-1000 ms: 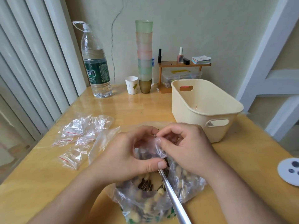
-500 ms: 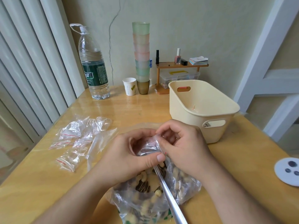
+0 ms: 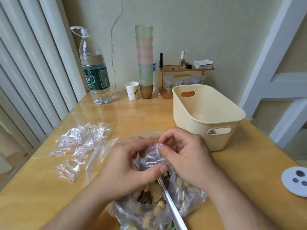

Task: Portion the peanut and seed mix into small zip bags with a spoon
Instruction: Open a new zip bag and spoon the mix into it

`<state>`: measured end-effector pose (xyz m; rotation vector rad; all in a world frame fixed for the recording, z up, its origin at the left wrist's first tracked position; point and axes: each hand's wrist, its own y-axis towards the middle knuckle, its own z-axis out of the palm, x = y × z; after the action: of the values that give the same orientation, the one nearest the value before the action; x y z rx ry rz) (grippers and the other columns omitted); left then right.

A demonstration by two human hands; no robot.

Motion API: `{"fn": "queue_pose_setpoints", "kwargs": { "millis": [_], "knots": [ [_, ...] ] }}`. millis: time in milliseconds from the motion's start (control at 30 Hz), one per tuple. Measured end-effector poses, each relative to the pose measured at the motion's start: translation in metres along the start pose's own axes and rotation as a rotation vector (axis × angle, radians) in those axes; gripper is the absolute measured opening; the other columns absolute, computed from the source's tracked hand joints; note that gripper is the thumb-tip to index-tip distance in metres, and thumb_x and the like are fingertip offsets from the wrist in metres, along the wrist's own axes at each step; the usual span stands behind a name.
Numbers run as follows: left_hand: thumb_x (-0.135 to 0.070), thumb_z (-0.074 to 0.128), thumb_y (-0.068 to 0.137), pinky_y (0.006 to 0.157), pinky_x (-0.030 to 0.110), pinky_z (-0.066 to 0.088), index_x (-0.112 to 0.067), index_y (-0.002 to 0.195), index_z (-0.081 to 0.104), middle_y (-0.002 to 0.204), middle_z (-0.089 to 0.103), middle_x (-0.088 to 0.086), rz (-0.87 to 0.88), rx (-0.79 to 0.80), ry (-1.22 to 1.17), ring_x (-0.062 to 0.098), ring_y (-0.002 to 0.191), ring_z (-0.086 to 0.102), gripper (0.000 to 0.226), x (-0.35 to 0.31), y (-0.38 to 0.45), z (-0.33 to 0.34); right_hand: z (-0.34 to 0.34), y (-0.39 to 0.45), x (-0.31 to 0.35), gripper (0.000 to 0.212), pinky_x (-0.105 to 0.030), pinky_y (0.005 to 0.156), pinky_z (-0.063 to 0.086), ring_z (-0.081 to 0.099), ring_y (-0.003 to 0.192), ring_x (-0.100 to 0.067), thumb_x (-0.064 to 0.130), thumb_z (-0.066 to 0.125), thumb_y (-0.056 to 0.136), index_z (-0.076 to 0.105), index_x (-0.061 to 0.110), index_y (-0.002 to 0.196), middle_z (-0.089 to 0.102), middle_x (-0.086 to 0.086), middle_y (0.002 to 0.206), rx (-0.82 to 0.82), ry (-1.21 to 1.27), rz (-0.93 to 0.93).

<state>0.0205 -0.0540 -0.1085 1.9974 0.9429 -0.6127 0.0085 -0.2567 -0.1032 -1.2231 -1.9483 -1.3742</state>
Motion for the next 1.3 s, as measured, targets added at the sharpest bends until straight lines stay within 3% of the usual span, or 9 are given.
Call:
{"fn": "queue_pose_setpoints", "kwargs": {
  "millis": [167, 267, 400, 533, 733, 867, 967, 1100, 1300],
  "knots": [
    [-0.060, 0.084, 0.073, 0.081, 0.042, 0.055, -0.046, 0.120, 0.071, 0.098, 0.074, -0.004, -0.051, -0.032, -0.116, 0.023, 0.092, 0.068, 0.051, 0.006, 0.001, 0.001, -0.009, 0.002, 0.002, 0.013, -0.040, 0.062, 0.054, 0.067, 0.063, -0.021, 0.029, 0.058, 0.095, 0.051, 0.040, 0.097, 0.072, 0.003, 0.090, 0.070, 0.187, 0.160],
    [-0.058, 0.084, 0.071, 0.088, 0.050, 0.057, -0.046, 0.118, 0.072, 0.109, 0.077, -0.007, -0.132, -0.036, -0.151, 0.023, 0.100, 0.072, 0.050, 0.010, 0.003, 0.000, -0.017, 0.005, -0.002, 0.023, -0.035, 0.061, 0.050, 0.062, 0.062, -0.012, 0.011, 0.056, 0.095, 0.063, 0.033, 0.093, 0.070, 0.014, 0.081, 0.156, -0.050, 0.205],
    [-0.055, 0.082, 0.069, 0.089, 0.032, 0.058, -0.048, 0.109, 0.073, 0.106, 0.079, -0.011, -0.200, -0.038, -0.207, 0.013, 0.098, 0.075, 0.042, 0.009, 0.013, -0.009, -0.012, 0.001, 0.002, 0.036, -0.031, 0.096, 0.047, 0.050, 0.106, 0.002, 0.018, 0.055, 0.097, 0.071, 0.048, 0.110, 0.055, 0.023, 0.103, 0.520, -0.447, 0.049],
    [-0.059, 0.082, 0.072, 0.092, 0.040, 0.058, -0.039, 0.111, 0.074, 0.112, 0.078, -0.004, -0.260, 0.101, -0.208, 0.017, 0.102, 0.075, 0.045, 0.008, 0.028, -0.026, -0.007, 0.002, 0.010, 0.037, -0.016, 0.081, 0.026, 0.033, 0.113, -0.008, 0.025, 0.054, 0.107, 0.068, 0.057, 0.119, 0.039, 0.025, 0.104, 0.684, -0.552, -0.017],
    [-0.058, 0.082, 0.077, 0.098, 0.049, 0.056, -0.028, 0.118, 0.073, 0.119, 0.076, 0.003, -0.289, 0.166, -0.247, 0.021, 0.110, 0.073, 0.051, 0.019, 0.031, -0.034, 0.004, -0.005, -0.011, 0.023, -0.010, 0.067, 0.014, 0.046, 0.085, 0.008, 0.065, 0.078, 0.066, 0.065, 0.071, 0.083, 0.052, 0.029, 0.085, 0.473, -0.801, -0.101],
    [-0.067, 0.080, 0.075, 0.104, 0.047, 0.054, -0.032, 0.119, 0.073, 0.122, 0.075, 0.001, -0.325, 0.144, -0.340, 0.018, 0.116, 0.070, 0.056, 0.021, 0.027, -0.028, 0.008, 0.004, -0.023, 0.019, -0.018, 0.072, 0.045, 0.053, 0.090, 0.012, 0.058, 0.052, 0.092, 0.068, 0.053, 0.101, 0.058, 0.032, 0.090, 0.399, -0.502, -0.036],
    [-0.058, 0.075, 0.083, 0.108, 0.052, 0.050, -0.026, 0.124, 0.072, 0.124, 0.074, 0.004, -0.315, 0.174, -0.383, 0.022, 0.120, 0.068, 0.052, 0.018, 0.027, -0.024, 0.002, 0.013, -0.031, 0.038, -0.010, 0.076, 0.039, 0.052, 0.077, 0.014, 0.057, 0.052, 0.100, 0.076, 0.028, 0.095, 0.056, 0.032, 0.072, 0.410, -0.262, 0.009],
    [-0.060, 0.078, 0.079, 0.108, 0.047, 0.051, -0.024, 0.123, 0.073, 0.126, 0.074, 0.005, -0.308, 0.149, -0.469, 0.024, 0.122, 0.068, 0.057, 0.014, 0.024, -0.022, -0.001, 0.010, -0.033, 0.032, -0.021, 0.072, 0.049, 0.056, 0.083, 0.000, 0.019, 0.066, 0.099, 0.071, 0.032, 0.129, 0.061, 0.011, 0.090, 0.241, -0.395, -0.141],
    [-0.074, 0.079, 0.071, 0.108, 0.057, 0.050, -0.033, 0.121, 0.074, 0.138, 0.069, -0.007, -0.279, 0.028, -0.562, 0.018, 0.130, 0.064, 0.065, 0.015, 0.022, -0.020, 0.009, -0.003, 0.009, 0.020, -0.002, 0.085, 0.037, 0.056, 0.102, 0.012, 0.034, 0.057, 0.105, 0.070, 0.039, 0.120, 0.068, 0.019, 0.110, 0.193, -0.279, -0.015]
  ]
}}
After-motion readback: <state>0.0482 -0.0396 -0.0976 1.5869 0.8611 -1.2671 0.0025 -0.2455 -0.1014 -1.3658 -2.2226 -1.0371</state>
